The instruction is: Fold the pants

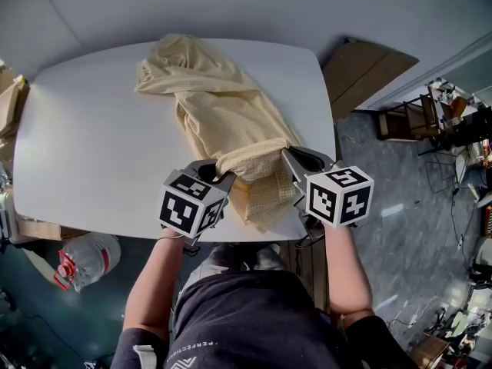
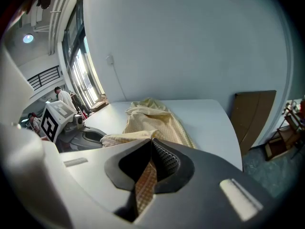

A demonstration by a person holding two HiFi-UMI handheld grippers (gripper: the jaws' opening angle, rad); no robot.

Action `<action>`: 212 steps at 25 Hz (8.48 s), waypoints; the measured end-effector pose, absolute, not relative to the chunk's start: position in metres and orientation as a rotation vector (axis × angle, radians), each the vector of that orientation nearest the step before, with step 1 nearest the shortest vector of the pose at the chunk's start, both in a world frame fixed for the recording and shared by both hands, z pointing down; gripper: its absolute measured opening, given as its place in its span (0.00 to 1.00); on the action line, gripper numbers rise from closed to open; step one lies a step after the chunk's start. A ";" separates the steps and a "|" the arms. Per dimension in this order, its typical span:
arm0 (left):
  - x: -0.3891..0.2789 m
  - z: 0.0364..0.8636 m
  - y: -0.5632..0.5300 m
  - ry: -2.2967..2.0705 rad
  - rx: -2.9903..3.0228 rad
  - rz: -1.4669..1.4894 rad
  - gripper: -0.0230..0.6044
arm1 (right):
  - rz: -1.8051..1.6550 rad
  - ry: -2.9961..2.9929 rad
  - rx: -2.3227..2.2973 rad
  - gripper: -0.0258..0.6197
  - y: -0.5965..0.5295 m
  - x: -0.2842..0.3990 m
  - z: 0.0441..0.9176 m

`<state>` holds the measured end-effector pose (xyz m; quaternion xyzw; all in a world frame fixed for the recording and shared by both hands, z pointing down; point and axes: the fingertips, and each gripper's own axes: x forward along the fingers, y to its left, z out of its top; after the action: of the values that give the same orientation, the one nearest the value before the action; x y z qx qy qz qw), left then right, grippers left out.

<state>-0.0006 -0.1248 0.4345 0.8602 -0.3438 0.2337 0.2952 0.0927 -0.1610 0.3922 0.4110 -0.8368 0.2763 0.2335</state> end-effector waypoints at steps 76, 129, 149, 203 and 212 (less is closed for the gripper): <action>0.005 0.427 -0.107 -1.410 2.099 0.701 0.04 | 0.555 -2.372 0.428 0.04 -0.153 0.157 0.430; 0.074 0.496 -0.041 -0.973 2.127 1.160 0.14 | 0.003 -2.060 -0.109 0.11 -0.096 0.155 0.488; 0.080 0.465 0.012 -0.823 2.105 1.076 0.12 | 0.184 -2.013 -0.282 0.10 -0.032 0.166 0.451; -0.033 0.353 -0.041 -1.061 2.348 1.136 0.12 | -0.087 -2.269 0.109 0.10 -0.066 0.062 0.352; -0.061 0.378 -0.090 -0.967 2.356 1.199 0.13 | -0.049 -2.230 0.251 0.10 -0.119 0.035 0.370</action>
<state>-0.0606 -0.0895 0.3780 0.8259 -0.3390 0.4201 0.1624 0.0349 -0.1193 0.3697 0.1009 -0.8952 -0.0198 0.4336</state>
